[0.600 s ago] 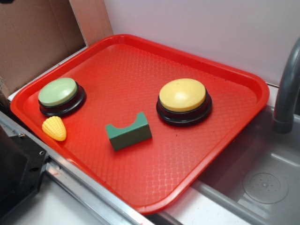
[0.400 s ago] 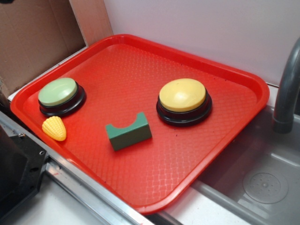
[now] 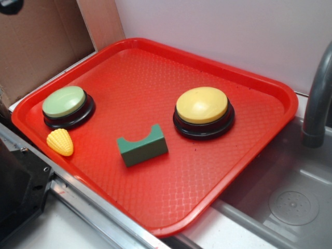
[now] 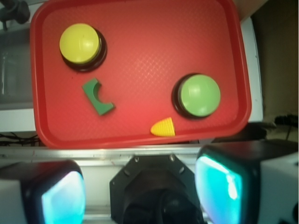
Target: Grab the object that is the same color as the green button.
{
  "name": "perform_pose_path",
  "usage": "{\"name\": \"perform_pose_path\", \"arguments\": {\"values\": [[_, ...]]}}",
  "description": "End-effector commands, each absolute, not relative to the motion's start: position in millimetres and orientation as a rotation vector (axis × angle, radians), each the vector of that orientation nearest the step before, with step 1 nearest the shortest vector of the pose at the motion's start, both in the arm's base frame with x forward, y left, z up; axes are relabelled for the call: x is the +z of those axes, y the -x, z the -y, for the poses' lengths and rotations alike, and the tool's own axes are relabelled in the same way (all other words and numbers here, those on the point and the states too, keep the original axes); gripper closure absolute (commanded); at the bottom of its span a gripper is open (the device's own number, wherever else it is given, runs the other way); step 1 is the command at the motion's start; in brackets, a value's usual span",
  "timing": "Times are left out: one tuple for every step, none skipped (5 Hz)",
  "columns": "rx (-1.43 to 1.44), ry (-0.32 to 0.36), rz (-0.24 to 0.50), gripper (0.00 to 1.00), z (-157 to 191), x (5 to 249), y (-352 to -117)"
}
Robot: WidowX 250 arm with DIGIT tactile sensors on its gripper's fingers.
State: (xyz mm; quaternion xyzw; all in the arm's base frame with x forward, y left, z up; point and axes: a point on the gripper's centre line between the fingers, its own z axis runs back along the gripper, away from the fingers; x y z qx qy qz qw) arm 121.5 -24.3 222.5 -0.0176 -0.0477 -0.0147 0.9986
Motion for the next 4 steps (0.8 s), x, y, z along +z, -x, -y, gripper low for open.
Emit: {"name": "perform_pose_path", "arguments": {"values": [[-0.17,-0.003,0.153,0.0,52,178,-162],[-0.221,0.037,0.227,0.0,67,148,-177],[-0.191,0.03,0.257,0.0,81,122,-182],[-0.168,0.023,0.259,0.0,95,89,-186]]}}
